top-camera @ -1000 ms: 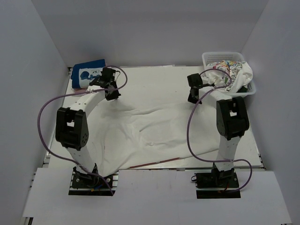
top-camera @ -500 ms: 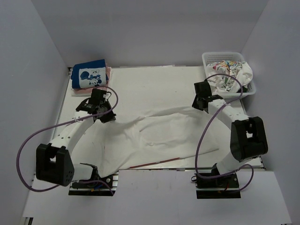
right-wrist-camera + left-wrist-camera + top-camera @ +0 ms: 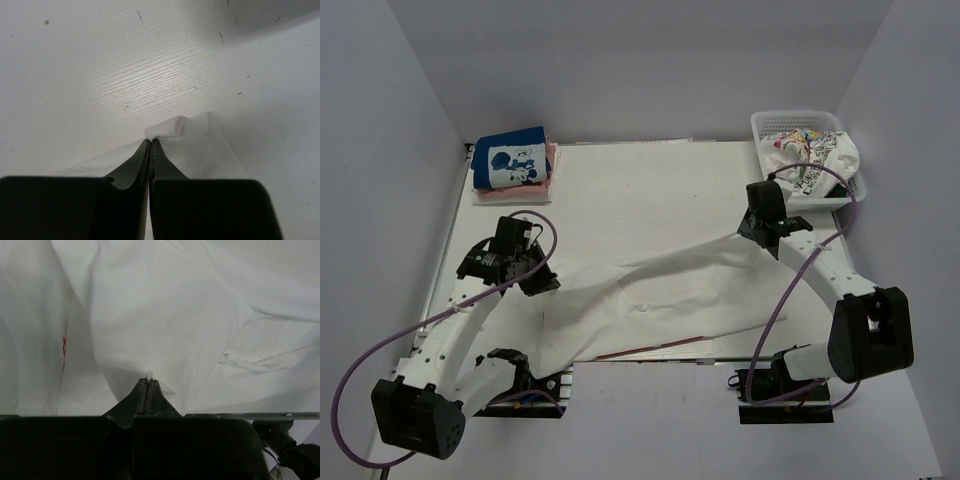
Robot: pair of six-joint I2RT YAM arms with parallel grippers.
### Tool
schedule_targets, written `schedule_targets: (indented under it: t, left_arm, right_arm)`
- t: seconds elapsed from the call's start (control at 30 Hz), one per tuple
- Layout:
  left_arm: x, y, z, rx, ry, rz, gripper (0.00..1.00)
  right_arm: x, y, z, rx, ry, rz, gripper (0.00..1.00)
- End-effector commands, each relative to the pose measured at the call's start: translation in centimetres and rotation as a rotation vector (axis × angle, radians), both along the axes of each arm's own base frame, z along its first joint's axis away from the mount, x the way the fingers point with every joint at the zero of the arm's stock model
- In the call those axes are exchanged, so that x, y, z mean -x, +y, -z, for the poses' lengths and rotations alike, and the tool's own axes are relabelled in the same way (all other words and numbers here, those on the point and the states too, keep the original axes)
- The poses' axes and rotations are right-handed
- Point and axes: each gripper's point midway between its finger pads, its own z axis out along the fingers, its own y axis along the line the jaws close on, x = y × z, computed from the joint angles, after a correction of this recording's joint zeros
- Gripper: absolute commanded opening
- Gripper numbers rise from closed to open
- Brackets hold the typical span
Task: Fold and stack the t-shirts
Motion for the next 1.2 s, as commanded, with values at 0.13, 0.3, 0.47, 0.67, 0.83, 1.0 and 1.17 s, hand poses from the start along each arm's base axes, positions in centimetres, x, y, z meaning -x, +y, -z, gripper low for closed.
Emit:
schedule_targets:
  t: [0.13, 0.3, 0.47, 0.67, 0.83, 1.0, 1.17]
  left_arm:
    - [3.3, 0.1, 0.5, 0.018, 0.083, 0.0, 0.0]
    - [6.8, -2.1, 1.4, 0.178, 0.163, 0.052, 0.0]
    - [9.9, -2.1, 3.4, 0.196, 0.274, 0.06, 0.0]
    - [12.0, -2.1, 5.4, 0.215, 0.333, 0.066, 0.04]
    - [12.1, -2.1, 5.4, 0.204, 0.368, 0.07, 0.58]
    - [9.4, -1.4, 3.5, 0.144, 0.254, 0.076, 1.0]
    - [3.5, -1.9, 1.8, 0.122, 0.088, 0.074, 1.0]
  right_arm:
    - [1.4, -0.6, -0.6, -0.019, -0.025, 0.018, 0.0]
    - [2.6, -1.3, 1.1, -0.005, 0.032, 0.044, 0.0]
    - [3.6, -1.2, 1.9, -0.028, 0.041, 0.048, 0.0]
    - [5.7, -1.5, 3.5, -0.017, 0.073, 0.013, 0.0]
    - [7.3, -2.4, 5.3, 0.013, 0.145, 0.06, 0.0]
    - [9.7, -3.7, 8.3, 0.063, 0.265, 0.116, 0.0]
    - [10.3, -4.3, 9.0, 0.078, 0.322, 0.192, 0.27]
